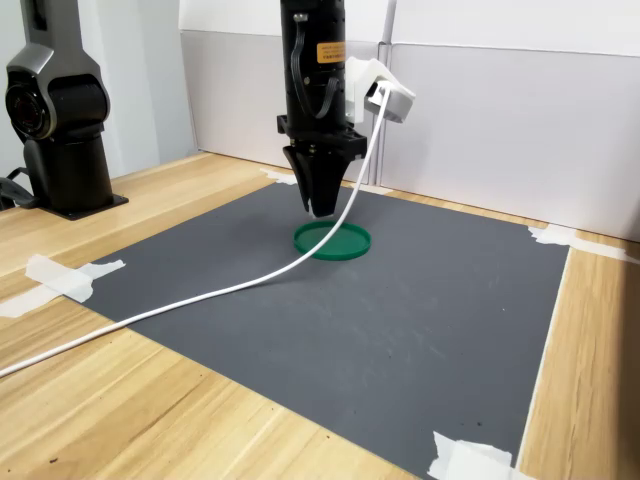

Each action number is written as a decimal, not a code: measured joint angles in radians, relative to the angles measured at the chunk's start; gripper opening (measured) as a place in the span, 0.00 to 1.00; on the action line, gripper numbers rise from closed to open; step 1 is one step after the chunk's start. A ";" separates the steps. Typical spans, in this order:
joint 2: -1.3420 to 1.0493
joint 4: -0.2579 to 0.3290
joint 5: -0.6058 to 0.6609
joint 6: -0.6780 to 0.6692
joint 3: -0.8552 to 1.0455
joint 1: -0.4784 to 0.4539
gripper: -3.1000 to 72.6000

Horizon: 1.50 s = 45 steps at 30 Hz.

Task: Grasp a white terminal and put it in the green lid.

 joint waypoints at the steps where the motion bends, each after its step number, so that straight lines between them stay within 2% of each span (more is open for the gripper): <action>1: 0.005 -0.003 -0.013 0.002 0.000 0.000 0.16; 4: 0.017 -0.005 -0.036 0.003 0.000 0.000 0.19; 7: 0.028 -0.005 -0.043 -0.008 0.000 0.000 0.28; 13: 0.046 -0.002 -0.070 -0.015 0.000 0.000 0.67; 16: 0.045 0.017 -0.097 -0.015 0.000 0.000 0.81; 19: 0.025 0.062 -0.129 -0.015 0.000 -0.002 0.87; 22: -0.025 0.108 -0.175 -0.007 0.001 -0.006 0.88; 25: -0.087 0.123 -0.227 0.011 0.002 -0.006 0.84; 28: -0.155 0.126 -0.270 0.052 0.002 -0.006 0.71; 30: -0.208 0.119 -0.298 0.090 0.009 -0.007 0.57; 34: -0.349 0.091 -0.374 0.147 0.063 -0.008 0.20; 36: -0.436 0.075 -0.423 0.186 0.108 -0.009 0.09; 39: -0.564 0.042 -0.475 0.262 0.178 -0.009 0.03; 45: -0.829 -0.017 -0.536 0.480 0.344 -0.025 0.02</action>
